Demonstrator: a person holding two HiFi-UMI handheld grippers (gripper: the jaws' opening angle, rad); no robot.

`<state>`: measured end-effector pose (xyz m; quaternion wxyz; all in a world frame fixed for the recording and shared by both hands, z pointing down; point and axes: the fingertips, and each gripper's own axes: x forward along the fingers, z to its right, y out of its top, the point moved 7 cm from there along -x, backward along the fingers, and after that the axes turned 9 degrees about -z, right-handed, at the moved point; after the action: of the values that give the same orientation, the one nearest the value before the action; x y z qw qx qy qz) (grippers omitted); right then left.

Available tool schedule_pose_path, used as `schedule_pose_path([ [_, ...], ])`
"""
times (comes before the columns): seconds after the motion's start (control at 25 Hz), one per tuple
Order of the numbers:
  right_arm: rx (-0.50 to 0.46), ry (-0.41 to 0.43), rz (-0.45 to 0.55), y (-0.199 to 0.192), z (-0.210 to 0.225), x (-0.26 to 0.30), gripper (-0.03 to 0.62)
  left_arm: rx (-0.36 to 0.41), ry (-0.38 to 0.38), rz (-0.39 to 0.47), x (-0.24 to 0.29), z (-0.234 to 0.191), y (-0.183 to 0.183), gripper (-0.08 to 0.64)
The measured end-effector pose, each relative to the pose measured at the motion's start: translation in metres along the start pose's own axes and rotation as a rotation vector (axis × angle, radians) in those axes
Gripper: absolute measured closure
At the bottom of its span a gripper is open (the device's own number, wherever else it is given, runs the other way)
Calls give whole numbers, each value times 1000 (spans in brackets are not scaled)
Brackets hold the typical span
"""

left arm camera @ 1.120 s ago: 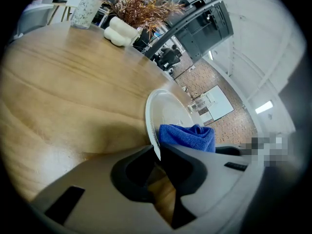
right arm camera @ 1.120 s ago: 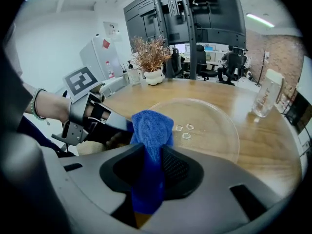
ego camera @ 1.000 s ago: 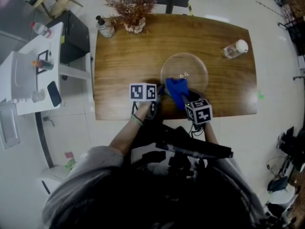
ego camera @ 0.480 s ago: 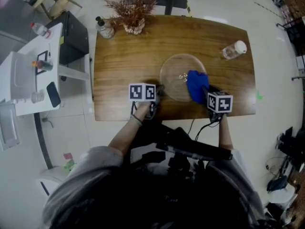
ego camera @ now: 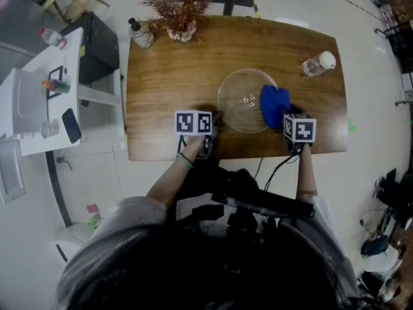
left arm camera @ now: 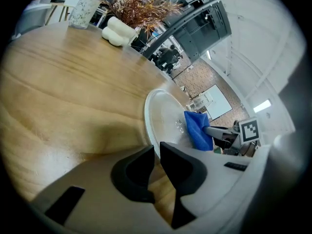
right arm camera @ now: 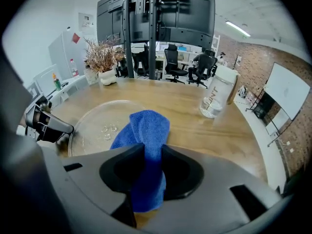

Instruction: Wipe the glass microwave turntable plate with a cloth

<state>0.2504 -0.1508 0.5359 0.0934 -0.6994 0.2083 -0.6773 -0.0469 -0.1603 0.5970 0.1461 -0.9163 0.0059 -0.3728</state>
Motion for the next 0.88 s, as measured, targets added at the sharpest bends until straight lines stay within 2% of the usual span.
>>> schedule_pose_path([
  [0.08,42,-17,21,-4,-5,-4,472,-2,2,-1,0,0,0,526],
  [0.2,181,-2,78,-14,-14,-17,472,-8,1,-2,0,0,0,526],
  [0.36,407,101,160,-34,-30,-40,472,0,2,6,-1,0,0,526],
  [0.44,469,139,176,-47,-39,-50,472,10,0,14,-2,1,-1,526],
  [0.68,525,174,178,-85,-59,-67,472,38,18,37,-3,3,-3,526],
  [0.88,500,212,178,-102,-60,-75,472,90,85,115,-8,8,-14,526],
])
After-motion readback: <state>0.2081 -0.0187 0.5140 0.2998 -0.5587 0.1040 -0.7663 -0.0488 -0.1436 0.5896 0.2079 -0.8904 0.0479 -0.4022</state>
